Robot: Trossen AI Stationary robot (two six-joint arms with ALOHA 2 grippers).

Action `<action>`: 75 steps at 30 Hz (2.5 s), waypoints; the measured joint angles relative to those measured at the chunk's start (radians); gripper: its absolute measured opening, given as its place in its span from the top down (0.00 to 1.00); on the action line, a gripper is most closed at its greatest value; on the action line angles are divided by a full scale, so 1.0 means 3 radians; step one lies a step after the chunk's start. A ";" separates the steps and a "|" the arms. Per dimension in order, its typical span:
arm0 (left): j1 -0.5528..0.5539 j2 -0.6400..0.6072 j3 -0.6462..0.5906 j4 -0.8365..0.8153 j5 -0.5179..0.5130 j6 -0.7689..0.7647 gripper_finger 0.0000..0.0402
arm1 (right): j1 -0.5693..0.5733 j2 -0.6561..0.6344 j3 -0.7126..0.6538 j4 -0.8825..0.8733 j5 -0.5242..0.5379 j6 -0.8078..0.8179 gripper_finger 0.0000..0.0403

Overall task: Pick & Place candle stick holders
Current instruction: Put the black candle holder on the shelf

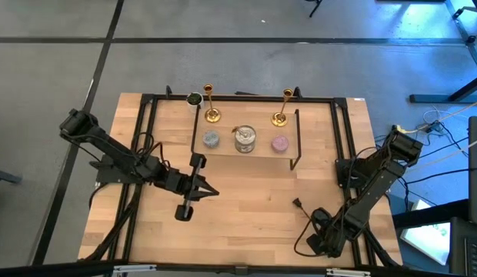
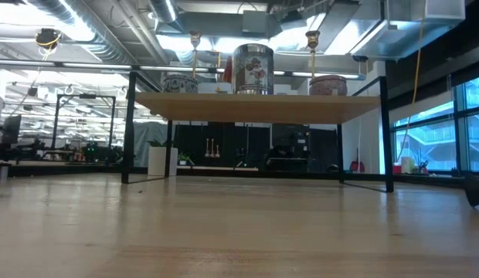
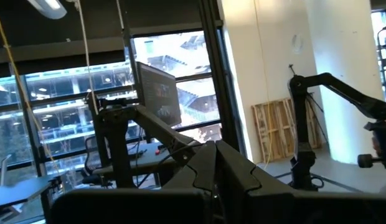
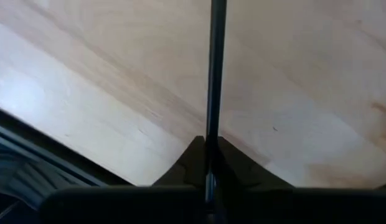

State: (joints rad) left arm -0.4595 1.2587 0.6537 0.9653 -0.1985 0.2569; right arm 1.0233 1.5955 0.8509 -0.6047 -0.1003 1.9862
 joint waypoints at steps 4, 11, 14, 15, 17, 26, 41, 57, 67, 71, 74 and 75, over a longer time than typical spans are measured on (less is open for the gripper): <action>0.0000 0.0000 0.0000 -0.0001 -0.0064 0.0000 0.99 | 0.0001 0.0000 0.0001 0.0010 0.0001 -0.0015 0.97; 0.0000 0.0000 0.0000 -0.0019 0.0042 0.0043 0.99 | -0.0048 0.0003 0.0088 -0.0017 -0.0218 -0.0172 0.97; 0.0000 0.0000 0.0000 -0.0032 -0.0077 0.0039 0.99 | -0.0123 0.0003 0.0250 -0.0128 -0.0229 -0.0337 0.97; 0.0000 0.0000 0.0000 -0.0033 -0.0140 0.0063 0.99 | -0.0151 0.0003 0.0335 -0.0200 -0.0229 -0.0412 0.97; -0.0015 0.0000 0.0000 -0.0060 -0.0256 0.0116 0.99 | -0.0208 0.0004 0.0558 -0.0423 -0.0223 -0.0570 0.97; -0.0205 0.0036 0.0080 -0.0226 -0.0738 0.0586 0.99 | -0.0382 0.0003 0.2096 -0.2213 0.0671 -0.1075 0.97; -0.0501 0.1789 0.2140 -0.0875 -0.3057 0.2599 0.99 | -0.0764 0.0001 0.3366 -0.2791 0.1856 -0.1929 0.97; -0.0350 0.2585 0.3059 -0.1147 -0.3496 0.3809 0.99 | -0.1550 -0.0188 0.3366 -0.2166 0.0818 -0.2619 0.97; -0.0097 0.2577 0.3059 -0.1082 -0.3265 0.4760 1.00 | -0.1781 -0.0312 0.3367 -0.2061 0.0285 -0.2563 0.97; -0.0068 0.2576 0.3058 -0.1005 -0.3267 0.5305 1.00 | -0.1781 -0.0389 0.3367 -0.2080 0.0260 -0.2545 0.97; -0.0103 0.2570 0.3058 -0.0894 -0.3259 0.5352 0.99 | -0.1771 -0.0448 0.3367 -0.2081 0.0260 -0.2554 0.97; -0.0136 0.2561 0.3058 -0.0874 -0.3256 0.5358 1.00 | -0.1769 -0.0466 0.3367 -0.2084 0.0270 -0.2557 0.97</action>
State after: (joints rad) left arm -0.5003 2.0270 1.5711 0.7031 -1.1753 1.8642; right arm 0.4926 1.4557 1.8610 -1.2300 -0.0195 1.2190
